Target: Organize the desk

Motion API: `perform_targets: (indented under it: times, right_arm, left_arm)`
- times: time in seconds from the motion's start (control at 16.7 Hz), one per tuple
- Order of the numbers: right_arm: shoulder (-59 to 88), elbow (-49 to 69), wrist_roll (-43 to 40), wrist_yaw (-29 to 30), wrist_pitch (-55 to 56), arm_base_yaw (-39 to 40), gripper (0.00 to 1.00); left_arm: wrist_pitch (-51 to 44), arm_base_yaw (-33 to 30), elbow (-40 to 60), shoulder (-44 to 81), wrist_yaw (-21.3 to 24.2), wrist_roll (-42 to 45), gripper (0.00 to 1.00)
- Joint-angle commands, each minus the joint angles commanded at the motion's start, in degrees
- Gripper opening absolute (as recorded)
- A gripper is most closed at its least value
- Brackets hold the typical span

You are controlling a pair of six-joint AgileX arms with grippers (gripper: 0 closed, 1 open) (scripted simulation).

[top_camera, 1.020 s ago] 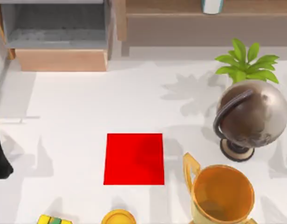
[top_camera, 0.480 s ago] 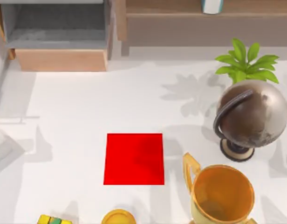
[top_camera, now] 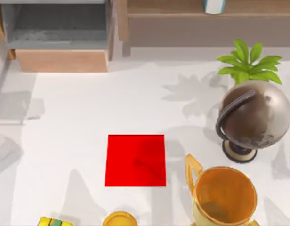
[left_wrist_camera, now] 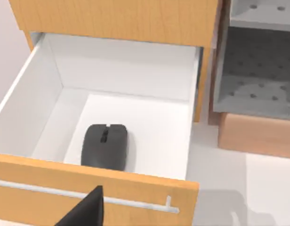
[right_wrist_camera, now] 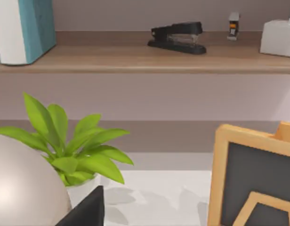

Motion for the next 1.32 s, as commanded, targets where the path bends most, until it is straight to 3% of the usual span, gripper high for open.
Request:
perform_targets:
  times: [0.78,1.08,1.32]
  right_arm:
    - [0.0,0.0,0.0,0.0,0.0,0.0,1.0]
    - [0.0,0.0,0.0,0.0,0.0,0.0,1.0]
    - [0.0,0.0,0.0,0.0,0.0,0.0,1.0]
  left_arm:
    - [-38.5,9.3,66.1,74.8,-1.2,7.8,1.0]
    - [-47.1,9.9,83.9,92.1,0.9,9.1,1.0]
    - [-49.7,9.4,89.8,97.3,2.1,9.5,1.0]
